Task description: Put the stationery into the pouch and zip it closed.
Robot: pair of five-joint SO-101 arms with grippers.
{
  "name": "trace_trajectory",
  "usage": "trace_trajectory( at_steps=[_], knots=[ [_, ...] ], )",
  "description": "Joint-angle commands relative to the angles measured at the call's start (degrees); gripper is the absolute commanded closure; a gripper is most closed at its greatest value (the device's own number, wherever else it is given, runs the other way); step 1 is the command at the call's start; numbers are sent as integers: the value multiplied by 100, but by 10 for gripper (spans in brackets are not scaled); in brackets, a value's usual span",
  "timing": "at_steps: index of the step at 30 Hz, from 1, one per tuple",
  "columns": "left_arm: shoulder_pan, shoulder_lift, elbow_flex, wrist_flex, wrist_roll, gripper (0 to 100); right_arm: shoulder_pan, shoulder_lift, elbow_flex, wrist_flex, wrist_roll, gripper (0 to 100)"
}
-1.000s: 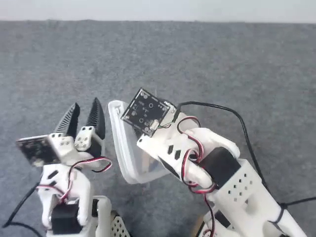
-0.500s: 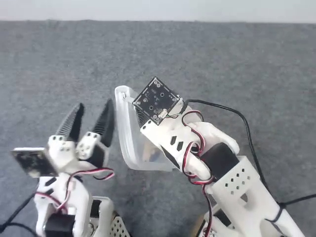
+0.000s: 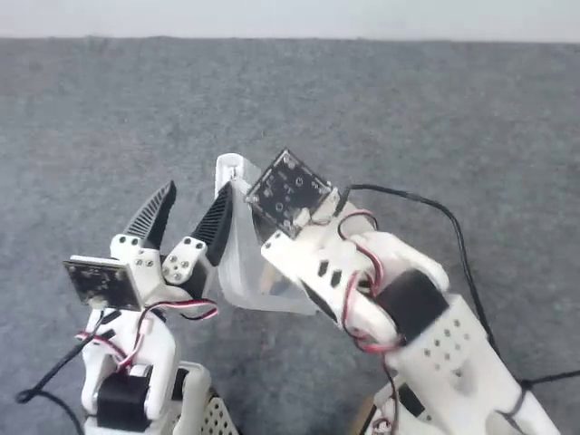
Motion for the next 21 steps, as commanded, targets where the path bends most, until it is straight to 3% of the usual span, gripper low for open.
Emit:
trace_trajectory(
  at_steps=[1,7,13,21],
  knots=[
    [-220,-44,66,-70,-79,772,-365,-418,0,523,-70,814],
    [-290,-53,110,-70,-79,772,-602,-1182,26,804,-70,814],
    [-747,-79,-242,-18,-79,772,-585,-1244,527,338,-70,814],
    [-1266,-79,-1332,651,-105,772,66,-1244,949,-356,-114,818]
  ],
)
